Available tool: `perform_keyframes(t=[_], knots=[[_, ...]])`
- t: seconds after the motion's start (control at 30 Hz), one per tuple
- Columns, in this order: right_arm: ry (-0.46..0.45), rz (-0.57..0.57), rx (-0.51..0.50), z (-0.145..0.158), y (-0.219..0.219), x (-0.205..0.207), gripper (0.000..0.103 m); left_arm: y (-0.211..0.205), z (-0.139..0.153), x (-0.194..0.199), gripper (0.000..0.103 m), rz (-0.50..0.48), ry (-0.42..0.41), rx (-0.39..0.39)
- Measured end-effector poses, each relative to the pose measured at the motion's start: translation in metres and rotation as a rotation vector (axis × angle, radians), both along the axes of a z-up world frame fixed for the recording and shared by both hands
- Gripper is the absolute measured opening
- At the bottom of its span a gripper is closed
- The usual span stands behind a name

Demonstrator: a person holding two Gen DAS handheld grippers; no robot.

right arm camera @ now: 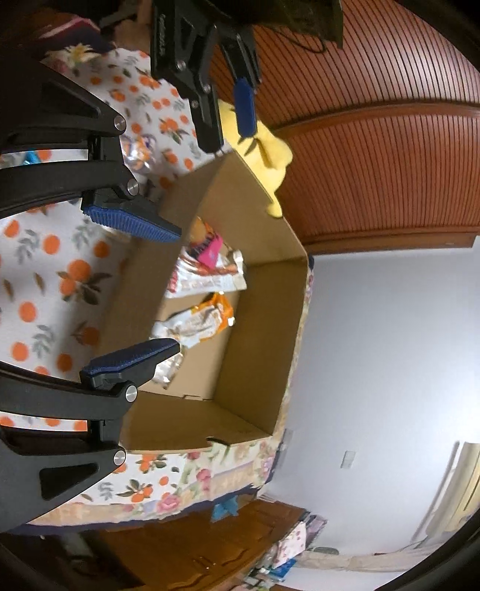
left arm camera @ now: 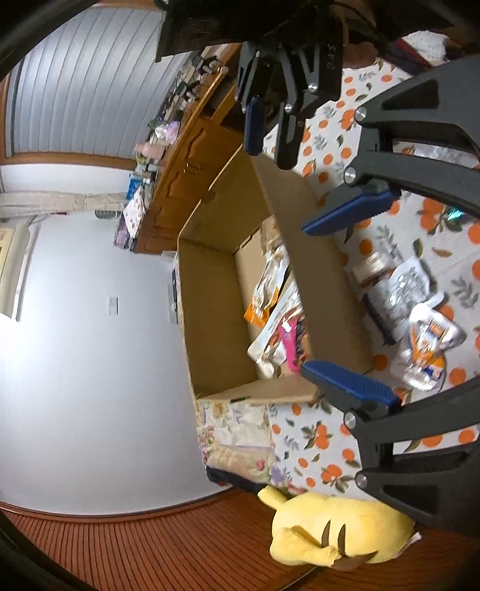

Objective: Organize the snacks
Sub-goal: 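Move both tools back to the snacks on the tablecloth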

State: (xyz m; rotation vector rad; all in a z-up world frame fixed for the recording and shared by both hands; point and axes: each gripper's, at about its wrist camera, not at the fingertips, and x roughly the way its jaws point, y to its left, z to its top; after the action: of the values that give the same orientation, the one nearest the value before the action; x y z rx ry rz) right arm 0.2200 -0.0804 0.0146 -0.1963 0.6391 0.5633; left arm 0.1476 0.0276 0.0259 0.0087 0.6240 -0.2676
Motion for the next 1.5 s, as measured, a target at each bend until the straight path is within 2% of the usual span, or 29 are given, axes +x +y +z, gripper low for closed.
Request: perform_keyframes(t=[0.53, 0.8, 1.17, 1.5], knots=[[0.077, 0.0, 0.014, -0.054, -0.027, -0.072, 0.057, -0.023, -0.061, -0.052, 0.072, -0.035, 0.089, 0.0], [0.134, 0.011, 0.007, -0.082, -0.026, -0.098, 0.06, -0.029, -0.082, -0.072, 0.072, -0.04, 0.126, -0.04], [0.201, 0.003, 0.028, -0.105, -0.019, -0.116, 0.065, -0.03, -0.106, -0.086, 0.072, -0.029, 0.167, -0.031], [0.237, -0.009, 0.031, -0.119, -0.013, -0.117, 0.066, -0.029, -0.115, -0.089, 0.072, -0.02, 0.184, -0.036]])
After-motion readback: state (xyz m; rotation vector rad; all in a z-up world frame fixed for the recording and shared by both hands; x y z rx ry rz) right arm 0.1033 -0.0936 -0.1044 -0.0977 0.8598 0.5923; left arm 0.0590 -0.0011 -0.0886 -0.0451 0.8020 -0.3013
